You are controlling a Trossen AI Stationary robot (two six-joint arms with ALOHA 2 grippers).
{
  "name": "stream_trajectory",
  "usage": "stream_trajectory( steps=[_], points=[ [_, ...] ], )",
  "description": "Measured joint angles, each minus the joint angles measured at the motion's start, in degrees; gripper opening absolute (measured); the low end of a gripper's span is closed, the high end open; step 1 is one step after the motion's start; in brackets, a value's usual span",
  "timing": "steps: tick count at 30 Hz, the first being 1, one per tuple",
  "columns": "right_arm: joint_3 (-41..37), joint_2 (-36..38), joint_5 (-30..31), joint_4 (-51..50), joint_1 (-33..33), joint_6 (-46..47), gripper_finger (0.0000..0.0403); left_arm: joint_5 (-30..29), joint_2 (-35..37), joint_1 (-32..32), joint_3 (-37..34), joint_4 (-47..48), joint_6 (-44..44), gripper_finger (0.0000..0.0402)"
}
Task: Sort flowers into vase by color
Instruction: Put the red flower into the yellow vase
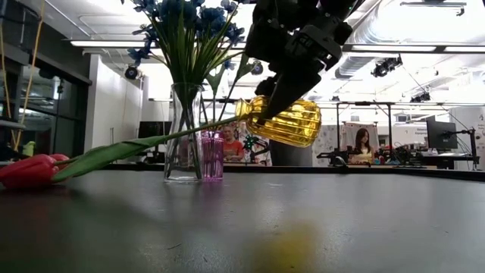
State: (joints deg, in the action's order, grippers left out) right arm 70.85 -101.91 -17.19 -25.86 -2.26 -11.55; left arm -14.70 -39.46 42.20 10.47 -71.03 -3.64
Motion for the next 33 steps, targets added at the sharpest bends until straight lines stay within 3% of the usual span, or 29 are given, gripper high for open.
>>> stream_trajectory(
  steps=[5,10,16,21,24,27,31,33],
  points=[
    [0.0,0.0,0.0,-0.1,0.0,-0.3,0.0229,-8.8,-7.0,7.6,-1.5,-9.7,-6.7,0.0000],
    [0.0,0.0,0.0,-0.6,0.0,0.6,0.0229,-12.2,-14.4,8.6,-6.0,-18.8,-6.4,0.0000],
    [0.0,0.0,-0.1,-1.8,0.0,1.2,0.0229,-14.4,-22.0,4.4,-5.3,-18.6,4.0,0.0000],
    [0.0,0.0,-0.2,-1.8,0.0,1.0,0.0229,-14.2,-24.4,4.2,-2.1,-18.8,9.9,0.0000],
    [0.0,0.0,-0.2,-2.0,0.0,0.7,0.0229,-8.4,-25.1,2.0,2.1,-18.8,8.4,0.0000],
    [0.0,0.0,-0.4,-2.2,0.0,0.7,0.0229,1.7,-26.9,-3.3,5.8,-17.8,9.0,0.0000],
    [0.0,0.0,-1.1,-2.4,0.0,1.2,0.0229,17.7,-28.9,-14.9,12.3,-16.0,14.7,0.0000],
    [0.0,0.0,-1.5,-2.5,0.0,1.2,0.0229,27.4,-29.4,-21.7,16.2,-10.4,20.9,0.0000]
  ],
)
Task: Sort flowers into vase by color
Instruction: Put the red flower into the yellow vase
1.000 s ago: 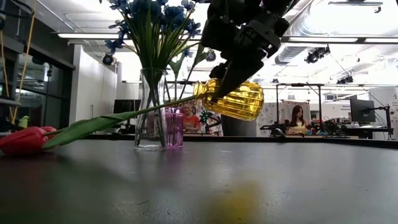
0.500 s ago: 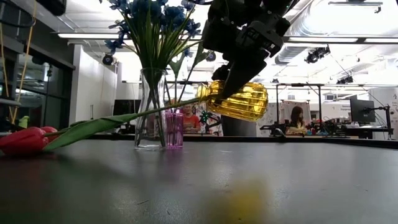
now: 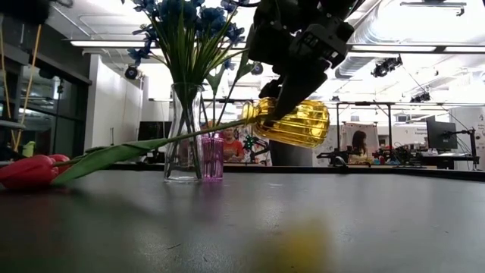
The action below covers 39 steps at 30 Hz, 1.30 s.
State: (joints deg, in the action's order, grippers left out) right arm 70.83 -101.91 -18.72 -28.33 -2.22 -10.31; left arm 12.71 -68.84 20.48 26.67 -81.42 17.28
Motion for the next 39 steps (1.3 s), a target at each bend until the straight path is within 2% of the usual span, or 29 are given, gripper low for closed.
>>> stream_trajectory(
  steps=[2,4,6,8,9,11,14,15,19,22,25,28,32,35,39],
  points=[
    [0.0,0.0,-0.4,-0.2,0.0,0.0,0.0229,8.5,-0.3,-5.4,3.1,7.9,6.1,0.0000],
    [0.0,0.0,-0.5,-0.2,0.0,0.0,0.0229,13.5,-1.4,-7.7,4.6,11.0,8.8,0.0000],
    [0.0,0.0,-1.3,-0.4,0.0,-0.1,0.0229,15.2,-2.5,-6.5,3.7,8.2,8.6,0.0000],
    [0.0,0.0,-1.3,-0.7,0.0,-0.1,0.0229,13.9,-3.8,-3.7,1.1,2.0,6.5,0.0000],
    [0.0,0.0,-1.4,-0.8,0.0,-0.1,0.0229,10.8,-4.4,-1.7,-1.1,-1.3,4.8,0.0000],
    [0.0,0.0,-1.4,-0.8,0.0,-0.3,0.0229,0.7,-6.1,3.1,-6.1,-7.9,-0.5,0.0000],
    [0.0,0.0,-1.5,-1.0,0.0,-0.7,0.0229,-17.1,-7.1,10.0,-11.0,-7.9,-7.0,0.0000],
    [0.0,0.0,-1.6,-1.3,0.0,-0.7,0.0229,-20.9,-7.3,11.4,-11.6,-8.6,-8.2,0.0000],
    [0.0,0.0,-2.1,-1.9,0.0,-0.7,0.0229,-25.5,-9.8,11.6,-11.4,-8.5,-8.1,0.0000],
    [0.0,0.0,-2.5,-2.3,0.0,-1.1,0.0229,-29.2,-13.6,9.3,-11.3,-8.5,-6.9,0.0000],
    [0.0,0.0,-2.6,-2.3,0.0,-1.3,0.0229,-30.0,-17.3,6.2,-10.2,-8.5,-6.9,0.0000],
    [0.0,0.0,-2.8,-2.3,0.0,-1.3,0.0229,-33.0,-19.7,5.5,-8.5,-8.6,-6.6,0.0000],
    [0.0,0.0,-4.0,-2.3,0.0,-1.7,0.0229,-39.1,-24.1,8.9,-8.2,-8.6,-5.4,0.0000],
    [0.0,0.0,-4.2,-2.6,0.0,-1.7,0.0229,-45.0,-27.0,14.1,-8.2,-8.5,-1.1,0.0000],
    [0.0,0.0,-4.5,-2.7,0.0,-1.7,0.0229,-56.1,-28.3,22.5,-8.1,-8.6,3.5,0.0000]
  ],
)
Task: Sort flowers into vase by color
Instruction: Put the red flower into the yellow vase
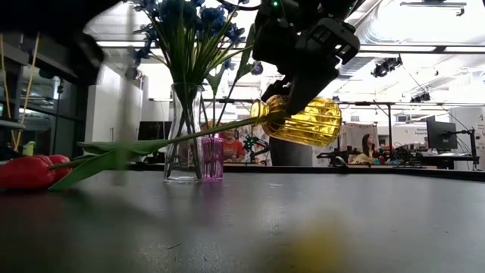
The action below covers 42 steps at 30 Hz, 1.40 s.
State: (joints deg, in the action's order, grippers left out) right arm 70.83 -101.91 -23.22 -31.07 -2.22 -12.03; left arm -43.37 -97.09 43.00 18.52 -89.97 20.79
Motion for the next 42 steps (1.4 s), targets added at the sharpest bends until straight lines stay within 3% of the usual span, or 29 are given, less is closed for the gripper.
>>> stream_trajectory(
  steps=[3,6,10,13,16,19,29,36,42],
  points=[
    [0.0,0.0,-0.4,0.0,0.0,0.3,0.0229,-9.9,1.0,4.3,1.1,0.0,-2.1,0.0000],
    [0.0,0.0,-0.6,0.1,0.0,1.3,0.0229,-15.3,1.2,3.2,3.6,0.0,-5.2,0.0000],
    [0.0,0.0,-0.5,0.3,0.0,1.7,0.0229,-19.2,-4.8,0.0,6.8,0.1,5.3,0.0000],
    [0.0,0.0,-0.4,0.0,0.0,1.6,0.0229,-30.6,-9.0,3.5,9.8,0.0,17.0,0.0000],
    [0.0,0.0,-0.4,-0.1,0.0,1.2,0.0229,-45.8,-10.4,9.7,12.9,0.2,22.1,0.0000],
    [0.0,0.0,-0.8,0.0,0.0,1.0,0.0229,-46.6,-9.2,12.4,13.5,0.3,23.0,0.0000],
    [0.0,0.0,-1.4,-0.4,0.1,0.6,0.0229,-46.6,-6.5,-1.2,15.6,1.3,23.9,0.0000],
    [0.0,0.0,-4.2,-5.5,0.1,0.8,0.0229,-46.8,-3.2,0.2,15.6,1.4,15.6,0.0000],
    [0.0,0.0,-5.1,-4.7,0.0,1.1,0.0229,-46.8,-2.9,-4.5,15.6,1.8,14.6,0.0000]
  ],
)
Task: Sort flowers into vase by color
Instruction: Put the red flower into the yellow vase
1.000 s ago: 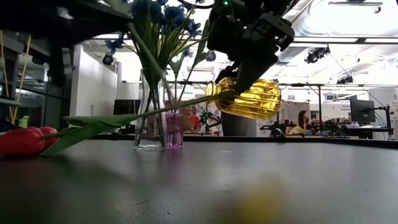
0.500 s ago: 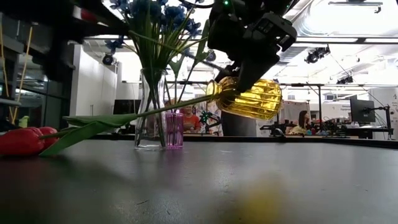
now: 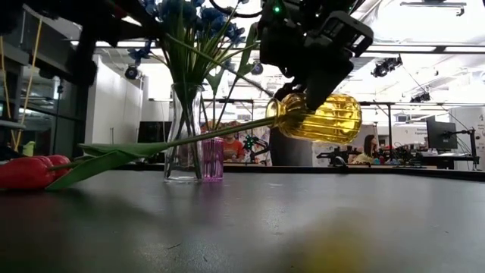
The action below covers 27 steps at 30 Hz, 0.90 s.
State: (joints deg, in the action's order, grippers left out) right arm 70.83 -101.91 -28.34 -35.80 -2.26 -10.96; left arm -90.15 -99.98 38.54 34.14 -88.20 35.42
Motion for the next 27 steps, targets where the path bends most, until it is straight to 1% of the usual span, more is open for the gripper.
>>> stream_trajectory(
  steps=[4,10,15,21,27],
  points=[
    [0.0,0.0,-0.2,0.1,0.0,0.6,0.0229,0.0,0.0,-3.2,0.9,1.9,-1.8,0.0000],
    [0.0,0.0,-0.2,0.5,0.0,0.6,0.0237,0.0,0.0,-4.1,1.5,1.7,-5.4,0.0000],
    [0.0,0.0,-1.1,1.0,0.0,0.7,0.0233,0.1,0.0,-4.1,1.5,1.8,-3.8,0.0000],
    [0.0,0.0,-3.3,5.0,0.0,4.9,0.0239,0.1,0.0,-5.1,1.5,1.8,-2.6,0.0000],
    [0.0,0.0,-3.4,7.5,0.0,7.3,0.0241,0.1,0.0,-4.3,1.5,1.8,-1.6,0.0000]
  ],
)
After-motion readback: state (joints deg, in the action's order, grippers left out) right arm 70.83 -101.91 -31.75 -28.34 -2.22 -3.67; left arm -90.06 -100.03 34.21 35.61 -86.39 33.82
